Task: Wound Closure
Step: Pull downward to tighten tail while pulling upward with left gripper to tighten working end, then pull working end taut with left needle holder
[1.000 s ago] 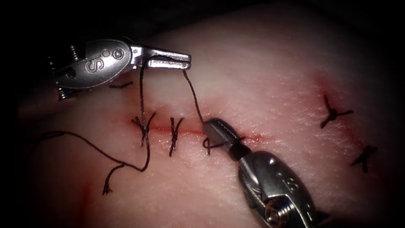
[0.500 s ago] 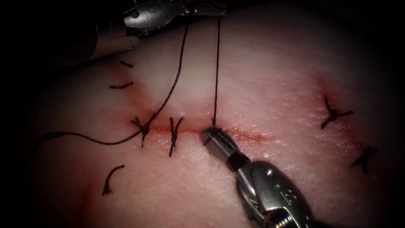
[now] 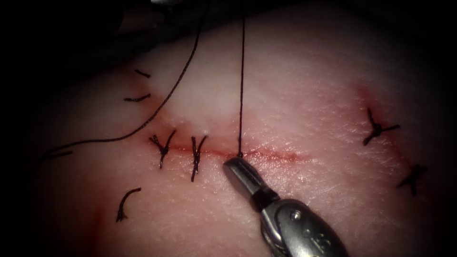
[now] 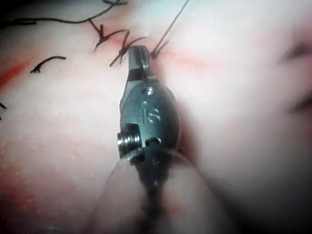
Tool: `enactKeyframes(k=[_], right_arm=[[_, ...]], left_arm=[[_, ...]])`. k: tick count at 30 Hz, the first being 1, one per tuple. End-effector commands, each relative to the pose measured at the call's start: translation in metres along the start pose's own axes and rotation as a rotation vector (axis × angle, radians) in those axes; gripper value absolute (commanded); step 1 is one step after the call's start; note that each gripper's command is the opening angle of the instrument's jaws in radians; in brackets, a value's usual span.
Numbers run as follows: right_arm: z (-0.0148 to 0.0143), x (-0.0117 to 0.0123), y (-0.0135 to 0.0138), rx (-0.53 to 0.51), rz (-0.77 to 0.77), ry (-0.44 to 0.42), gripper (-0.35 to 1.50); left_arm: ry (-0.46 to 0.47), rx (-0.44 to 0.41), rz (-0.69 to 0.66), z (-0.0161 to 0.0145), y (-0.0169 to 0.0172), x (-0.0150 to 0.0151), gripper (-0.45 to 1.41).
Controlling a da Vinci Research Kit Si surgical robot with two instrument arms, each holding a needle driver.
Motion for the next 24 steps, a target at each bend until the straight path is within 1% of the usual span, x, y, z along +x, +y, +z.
enactKeyframes(k=[1, 4, 7, 8, 9, 10, 11, 17, 20, 21, 22, 23, 24], right_arm=[[0.001, -0.0001, -0.0007, 0.013, -0.019, 0.01, -0.35], [0.0008, -0.0005, -0.0009, 0.047, -0.104, 0.032, -0.35], [0.0005, -0.0012, -0.0011, 0.084, -0.242, 0.05, -0.35], [0.0004, -0.0014, -0.0011, 0.101, -0.323, 0.061, -0.35], [0.0002, -0.0018, -0.0011, 0.147, -0.491, 0.081, -0.35], [-0.0002, -0.002, -0.0008, 0.224, -0.675, 0.073, -0.35], [-0.0006, -0.0019, -0.0005, 0.248, -0.726, 0.067, -0.35], [-0.001, -0.0014, 0.0001, 0.263, -0.803, 0.057, -0.35], [-0.001, -0.0013, 0.0, 0.26, -0.802, 0.055, -0.35], [-0.0011, -0.0012, 0.0, 0.24, -0.768, 0.064, -0.35], [-0.001, -0.0009, -0.0001, 0.219, -0.654, 0.07, 0.02], [-0.0011, -0.0008, -0.0003, 0.221, -0.554, 0.076, 0.34], [-0.0012, -0.0007, -0.0004, 0.221, -0.501, 0.088, 0.52]], left_arm=[[0.005, 0.001, 0.005, 0.0005, -0.0015, 0.0003, -0.45], [0.01, 0.006, 0.004, 0.0009, -0.0022, 0.0002, -0.45], [0.01, 0.012, 0.005, 0.0014, -0.0027, 0.0, -0.45], [0.009, 0.014, 0.005, 0.0015, -0.0028, -0.0001, -0.45], [0.008, 0.015, 0.006, 0.0017, -0.0028, -0.0001, -0.45], [0.006, 0.017, 0.008, 0.0018, -0.0026, -0.0003, -0.45], [0.009, 0.017, 0.012, 0.0019, -0.0023, -0.0004, -0.45], [0.013, 0.012, 0.015, 0.0015, -0.0021, -0.0005, -0.45], [0.019, 0.01, 0.016, 0.0011, -0.0019, -0.0005, -0.45], [0.021, 0.006, 0.016, 0.0008, -0.0017, -0.0005, -0.45], [0.038, 0.0, -0.014, -0.0001, -0.0013, -0.0002, -0.45], [0.048, -0.007, -0.051, -0.0008, -0.001, 0.0, -0.45], [0.053, -0.016, -0.07, -0.0014, -0.0007, 0.0003, -0.45]])
